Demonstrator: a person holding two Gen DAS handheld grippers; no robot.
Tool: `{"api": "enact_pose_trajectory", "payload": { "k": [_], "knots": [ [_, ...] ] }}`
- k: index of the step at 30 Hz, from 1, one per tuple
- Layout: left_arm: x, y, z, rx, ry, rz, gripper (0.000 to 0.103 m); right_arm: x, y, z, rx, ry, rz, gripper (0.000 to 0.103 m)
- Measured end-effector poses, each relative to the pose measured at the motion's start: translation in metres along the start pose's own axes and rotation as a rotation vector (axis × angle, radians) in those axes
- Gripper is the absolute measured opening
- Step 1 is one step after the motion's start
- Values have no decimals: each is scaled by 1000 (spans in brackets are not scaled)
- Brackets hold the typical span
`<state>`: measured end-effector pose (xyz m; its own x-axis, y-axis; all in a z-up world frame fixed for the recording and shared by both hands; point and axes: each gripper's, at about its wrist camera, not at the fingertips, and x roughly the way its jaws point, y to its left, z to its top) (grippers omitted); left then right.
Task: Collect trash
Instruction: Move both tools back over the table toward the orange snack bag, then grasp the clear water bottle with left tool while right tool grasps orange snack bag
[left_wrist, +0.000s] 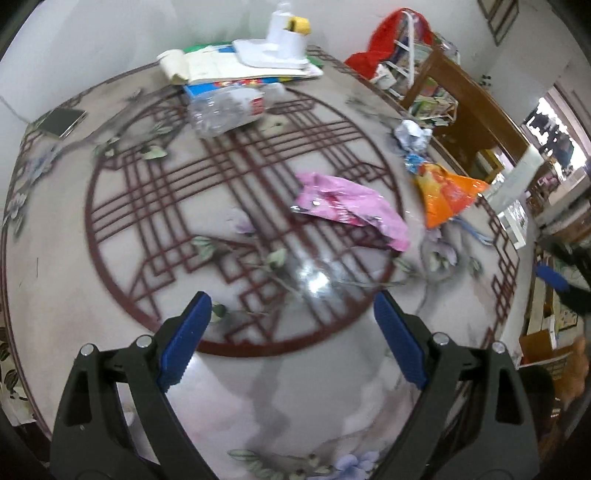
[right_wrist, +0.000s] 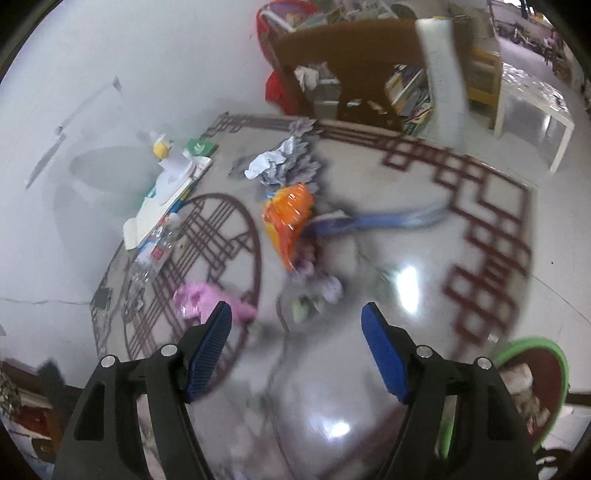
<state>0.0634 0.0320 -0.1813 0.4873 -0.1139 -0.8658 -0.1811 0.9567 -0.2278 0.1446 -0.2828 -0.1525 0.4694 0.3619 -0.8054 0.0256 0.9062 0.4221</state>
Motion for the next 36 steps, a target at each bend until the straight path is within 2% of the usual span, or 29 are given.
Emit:
{"api": "enact_pose_trajectory", "payload": {
  "k": [2,4,7,9,12,13,14,15,16,17,20,22,24,26,28,30,31,32,36],
  "knots": [
    [4,7,3,-7,7,0,87,26,8,17,-10,5,-11,71],
    [7,10,5,-1,7,5,87,52,11,34,1,18,-35,76],
    [9,17,14,17,-5,27,87,97,12,57,40,56,-44,77],
    [11,25,24,18,-20,44,87,115,13,64,41,69,-64,77],
    [16,37,53,29,-49,71,87,140,12,68,45,107,-47,77],
    [19,39,62,36,-54,77,87,146,12,67,24,121,-46,73],
    [22,40,73,45,-59,85,87,150,13,67,5,130,-53,57],
    [26,41,84,53,-66,92,87,152,13,65,-14,144,-63,45],
    [30,41,97,63,-78,98,87,154,12,64,-20,164,-66,26],
    [35,40,113,77,-99,103,87,156,10,64,-13,180,-50,16],
    [46,42,148,89,-127,112,87,149,8,68,-6,164,-21,14],
    [58,44,171,90,-125,116,87,142,12,71,-32,153,-19,14],
    [77,45,191,108,-83,113,87,143,17,72,-50,163,-13,14],
    [93,41,201,140,-65,130,87,148,22,70,-61,203,9,16],
    [112,38,208,185,-37,181,87,154,24,67,-53,247,37,17],
    [130,38,214,204,-1,202,87,157,24,65,-36,269,50,29],
    [137,40,215,196,18,207,87,157,22,66,-20,270,60,44],
    [141,41,215,185,29,212,87,156,21,66,-4,263,63,54],
    [152,44,210,167,34,227,87,150,17,72,17,221,52,60]
  ]
}}
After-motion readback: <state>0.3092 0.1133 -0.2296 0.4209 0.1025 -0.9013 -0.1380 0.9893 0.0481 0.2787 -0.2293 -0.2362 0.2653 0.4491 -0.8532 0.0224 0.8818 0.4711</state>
